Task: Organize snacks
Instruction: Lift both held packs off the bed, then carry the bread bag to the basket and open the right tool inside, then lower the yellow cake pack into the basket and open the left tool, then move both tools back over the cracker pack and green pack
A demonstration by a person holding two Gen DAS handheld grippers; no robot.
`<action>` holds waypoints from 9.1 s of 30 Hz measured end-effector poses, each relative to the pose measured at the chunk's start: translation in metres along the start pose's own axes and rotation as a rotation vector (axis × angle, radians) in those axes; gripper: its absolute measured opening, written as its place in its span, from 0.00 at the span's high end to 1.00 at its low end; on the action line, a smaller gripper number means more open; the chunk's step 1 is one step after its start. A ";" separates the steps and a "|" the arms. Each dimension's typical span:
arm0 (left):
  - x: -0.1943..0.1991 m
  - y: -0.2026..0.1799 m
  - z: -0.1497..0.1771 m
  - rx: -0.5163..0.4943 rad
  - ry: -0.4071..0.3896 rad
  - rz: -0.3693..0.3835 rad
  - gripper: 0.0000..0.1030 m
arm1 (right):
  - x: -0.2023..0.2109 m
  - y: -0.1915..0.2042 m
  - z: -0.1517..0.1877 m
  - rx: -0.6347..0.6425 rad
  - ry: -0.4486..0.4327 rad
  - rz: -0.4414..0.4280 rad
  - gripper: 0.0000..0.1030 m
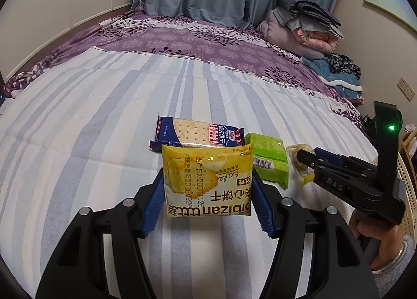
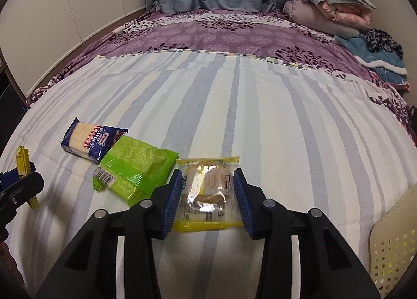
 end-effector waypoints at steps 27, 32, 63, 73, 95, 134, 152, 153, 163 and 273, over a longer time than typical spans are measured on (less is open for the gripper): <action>0.052 -0.028 -0.007 -0.064 -0.075 -0.012 0.39 | 0.119 -0.029 0.014 -0.099 -0.203 -0.087 0.60; 0.059 -0.037 -0.008 -0.079 -0.082 -0.011 0.39 | 0.129 -0.036 0.017 -0.106 -0.217 -0.092 0.60; 0.035 -0.016 -0.001 -0.032 -0.045 0.008 0.39 | -0.021 -0.001 0.002 0.023 0.059 0.015 0.61; 0.041 -0.019 -0.004 -0.044 -0.061 0.003 0.39 | 0.010 -0.011 0.007 -0.022 0.016 0.000 0.62; 0.091 -0.074 -0.019 -0.154 -0.142 0.008 0.39 | 0.143 -0.079 0.013 -0.166 -0.219 -0.058 0.62; 0.095 -0.200 -0.041 -0.379 -0.167 0.157 0.39 | 0.265 -0.255 0.113 -0.468 -0.368 0.210 0.48; 0.088 -0.307 -0.044 -0.568 -0.165 0.316 0.39 | 0.275 -0.282 0.114 -0.538 -0.451 0.237 0.34; 0.087 -0.312 -0.044 -0.576 -0.162 0.324 0.39 | 0.275 -0.282 0.114 -0.541 -0.452 0.236 0.30; 0.074 -0.356 -0.046 -0.634 -0.146 0.383 0.39 | 0.271 -0.298 0.119 -0.599 -0.458 0.211 0.12; 0.084 -0.316 -0.059 -0.566 -0.172 0.265 0.03 | 0.281 -0.234 0.093 -0.449 -0.472 0.249 0.05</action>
Point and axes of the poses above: each gripper's, at about its wrist camera, not at the fingertips, and x roughly against the way its jaws point, y to its left, z to its underside, the point moved 2 cm from there along -x, roughly the way its jaws point, and after that the axes turned 13 degrees about -x, right-handed, at the moved point
